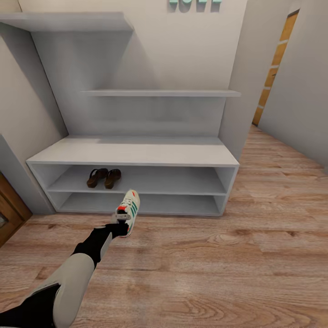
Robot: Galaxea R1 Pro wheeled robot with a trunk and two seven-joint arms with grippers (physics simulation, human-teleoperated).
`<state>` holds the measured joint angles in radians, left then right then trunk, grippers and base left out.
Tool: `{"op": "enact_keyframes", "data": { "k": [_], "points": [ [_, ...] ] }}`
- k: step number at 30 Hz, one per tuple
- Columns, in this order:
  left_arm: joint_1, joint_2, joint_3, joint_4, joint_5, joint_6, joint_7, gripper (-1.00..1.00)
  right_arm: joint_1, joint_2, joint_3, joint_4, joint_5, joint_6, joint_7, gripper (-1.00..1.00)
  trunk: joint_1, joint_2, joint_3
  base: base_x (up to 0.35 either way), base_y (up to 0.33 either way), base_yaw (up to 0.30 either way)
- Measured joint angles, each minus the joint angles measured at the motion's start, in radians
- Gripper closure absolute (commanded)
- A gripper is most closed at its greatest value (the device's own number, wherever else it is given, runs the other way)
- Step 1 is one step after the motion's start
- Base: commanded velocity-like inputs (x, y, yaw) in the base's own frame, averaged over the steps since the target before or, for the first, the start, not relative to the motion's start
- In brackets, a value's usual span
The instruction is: Pick up the two gym shoes and the two sandals from the corridor floor and place them onto the hallstand (shoe rack) in the corridor, making sure they are on the rack and not on the floor. Arrange them so the two gym shoes are next to each other and the two sandals are next to each other.
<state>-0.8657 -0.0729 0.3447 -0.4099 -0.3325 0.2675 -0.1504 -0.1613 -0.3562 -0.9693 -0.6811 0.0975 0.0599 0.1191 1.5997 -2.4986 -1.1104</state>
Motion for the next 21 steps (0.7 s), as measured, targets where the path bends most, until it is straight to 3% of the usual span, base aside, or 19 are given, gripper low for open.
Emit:
{"op": "enact_keyframes", "data": {
  "k": [6, 15, 21],
  "points": [
    [0.004, 0.000, 0.001, 0.000, 0.000, 0.004, 0.001, 1.00, 0.000, 0.001, 0.000, 0.000, 0.000, 0.000, 0.000, 1.00, 0.000, 0.000, 0.000, 0.000, -0.002, 0.000],
    [0.009, 0.001, 0.001, 0.000, 0.000, -0.004, 0.003, 1.00, 0.000, 0.001, 0.000, 0.001, 0.000, 0.000, 0.000, 1.00, 0.000, 0.000, 0.000, 0.021, -0.231, 0.000],
    [0.010, 0.001, 0.001, 0.000, 0.000, -0.005, 0.003, 1.00, 0.000, 0.001, 0.000, 0.001, 0.000, 0.000, 0.000, 1.00, 0.000, 0.000, 0.000, 0.183, -0.222, 0.000]
  ]
}}
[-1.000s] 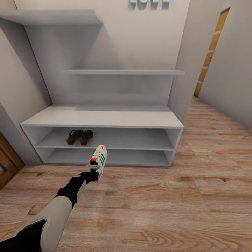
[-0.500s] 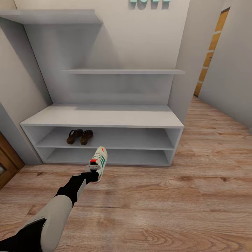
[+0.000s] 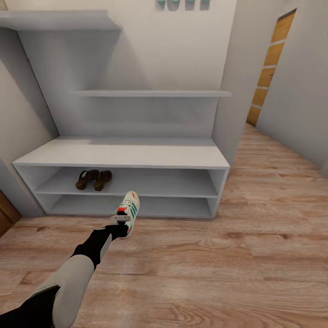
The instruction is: Pick up the two gym shoes and the two sandals from the corridor floor and place them onto the hallstand (shoe rack) in the corridor, making sure they are on the rack and not on the floor. Arrange them so the two gym shoes are next to each other and the two sandals are next to each other.
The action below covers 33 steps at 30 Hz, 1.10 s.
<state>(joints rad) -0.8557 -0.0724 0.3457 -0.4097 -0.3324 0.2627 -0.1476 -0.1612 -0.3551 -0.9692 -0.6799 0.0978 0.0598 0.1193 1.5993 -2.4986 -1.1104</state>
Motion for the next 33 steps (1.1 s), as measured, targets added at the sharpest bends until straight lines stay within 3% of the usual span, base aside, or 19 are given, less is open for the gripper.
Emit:
{"op": "enact_keyframes", "data": {
  "k": [33],
  "points": [
    [0.000, 0.000, 0.000, 0.000, 0.000, 0.000, -0.002, 1.00, 0.000, 0.000, 0.000, 0.003, 0.000, 0.000, 0.000, 1.00, 0.000, 0.000, 0.000, 0.233, -0.199, 0.000]
  ]
}}
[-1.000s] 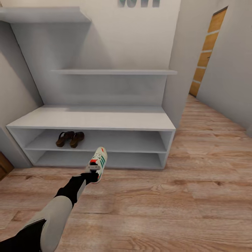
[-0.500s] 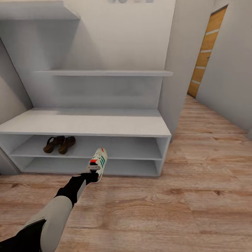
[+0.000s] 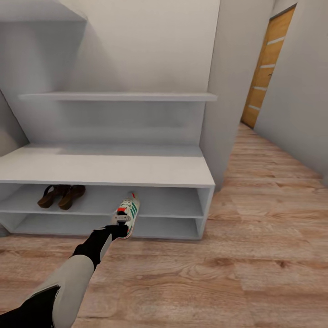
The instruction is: Pick up the two gym shoes and the two sandals from the corridor floor and place them onto the hallstand (shoe rack) in the corridor, making sure they are on the rack and not on the floor. Arrange them so the two gym shoes are next to each other and the two sandals are next to each other.
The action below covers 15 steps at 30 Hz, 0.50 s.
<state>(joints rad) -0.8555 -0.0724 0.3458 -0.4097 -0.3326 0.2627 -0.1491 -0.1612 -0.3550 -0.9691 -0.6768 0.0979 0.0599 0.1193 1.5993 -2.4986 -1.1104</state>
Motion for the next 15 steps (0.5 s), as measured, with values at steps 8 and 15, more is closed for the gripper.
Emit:
{"op": "enact_keyframes", "data": {
  "k": [8, 15],
  "points": [
    [-0.001, 0.000, 0.000, 0.000, 0.000, 0.000, 0.000, 1.00, 0.000, 0.000, 0.000, 0.000, 0.000, 0.000, 0.000, 1.00, 0.000, 0.000, 0.000, 0.186, -0.225, 0.000],
    [-0.001, 0.000, 0.000, 0.000, 0.000, -0.001, 0.000, 1.00, 0.000, 0.000, 0.000, 0.000, 0.000, 0.001, 0.000, 1.00, 0.000, 0.000, 0.000, 0.184, -0.226, 0.000]
  ]
}}
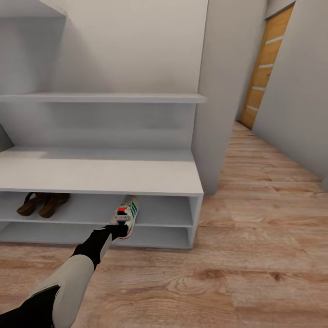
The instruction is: Pick up the two gym shoes and the two sandals from the corridor floor and place them onto the hallstand (shoe rack) in the corridor, making sure they are on the rack and not on the floor. Arrange them so the two gym shoes are next to each other and the two sandals are next to each other.
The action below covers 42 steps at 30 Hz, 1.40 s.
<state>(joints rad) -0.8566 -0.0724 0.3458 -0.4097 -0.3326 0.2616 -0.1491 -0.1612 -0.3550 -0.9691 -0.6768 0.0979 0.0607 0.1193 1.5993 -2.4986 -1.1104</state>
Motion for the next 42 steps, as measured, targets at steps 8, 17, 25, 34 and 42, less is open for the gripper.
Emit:
{"op": "enact_keyframes", "data": {
  "k": [8, 17, 25, 34, 42],
  "points": [
    [0.001, 0.000, 0.001, 0.000, 0.000, 0.001, 0.000, 1.00, 0.000, 0.000, 0.000, 0.000, 0.000, 0.001, 0.000, 1.00, 0.000, 0.000, 0.000, 0.191, -0.224, 0.000],
    [0.001, 0.001, 0.002, 0.000, 0.000, -0.002, 0.000, 1.00, 0.000, 0.000, 0.000, 0.000, 0.000, 0.001, 0.000, 1.00, 0.000, 0.000, 0.000, 0.247, -0.203, 0.000],
    [0.001, 0.003, 0.000, -0.001, 0.001, -0.002, 0.001, 1.00, 0.000, 0.000, 0.000, 0.001, 0.000, 0.000, 0.000, 1.00, 0.000, 0.000, 0.000, 0.076, -0.045, 0.000],
    [0.001, 0.003, 0.000, -0.001, 0.000, -0.002, 0.001, 1.00, 0.000, 0.000, 0.000, 0.001, 0.000, 0.000, 0.000, 1.00, 0.000, 0.000, 0.000, 0.036, -0.002, 0.000],
    [0.001, 0.003, 0.000, 0.000, 0.001, -0.002, 0.001, 1.00, 0.000, 0.000, 0.000, 0.001, 0.000, 0.000, 0.000, 1.00, 0.000, 0.000, 0.000, 0.163, 0.000, 0.000]
  ]
}}
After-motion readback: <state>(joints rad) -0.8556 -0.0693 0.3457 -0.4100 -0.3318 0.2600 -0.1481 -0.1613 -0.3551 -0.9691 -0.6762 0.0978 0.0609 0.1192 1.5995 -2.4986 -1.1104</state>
